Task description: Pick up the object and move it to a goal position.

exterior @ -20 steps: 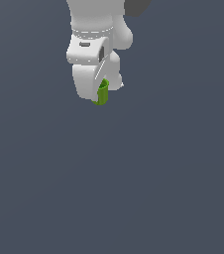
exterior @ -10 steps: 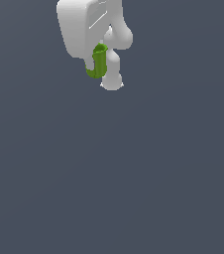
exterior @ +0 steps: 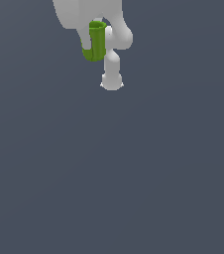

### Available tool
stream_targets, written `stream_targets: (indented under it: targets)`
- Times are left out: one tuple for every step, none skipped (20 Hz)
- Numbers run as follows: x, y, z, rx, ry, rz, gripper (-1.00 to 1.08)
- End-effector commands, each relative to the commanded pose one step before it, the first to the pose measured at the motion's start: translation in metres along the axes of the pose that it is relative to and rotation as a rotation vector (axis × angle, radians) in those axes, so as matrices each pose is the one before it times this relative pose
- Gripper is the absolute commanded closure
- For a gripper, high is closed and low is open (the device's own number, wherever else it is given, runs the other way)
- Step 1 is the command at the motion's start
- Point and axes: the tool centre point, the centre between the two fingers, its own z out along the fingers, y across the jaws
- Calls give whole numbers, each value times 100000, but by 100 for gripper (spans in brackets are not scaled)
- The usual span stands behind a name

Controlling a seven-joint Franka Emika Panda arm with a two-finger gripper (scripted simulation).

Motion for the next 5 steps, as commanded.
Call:
stream_targets:
  targets:
    - [-4, 30, -533, -60, -9, 13, 108]
    - [1, 12, -99, 0, 0, 0, 108]
    - [1, 10, -67, 0, 0, 0, 108]
    - [0, 6, -39, 0, 0, 0, 108]
    - [0, 2, -13, 0, 0, 0, 108]
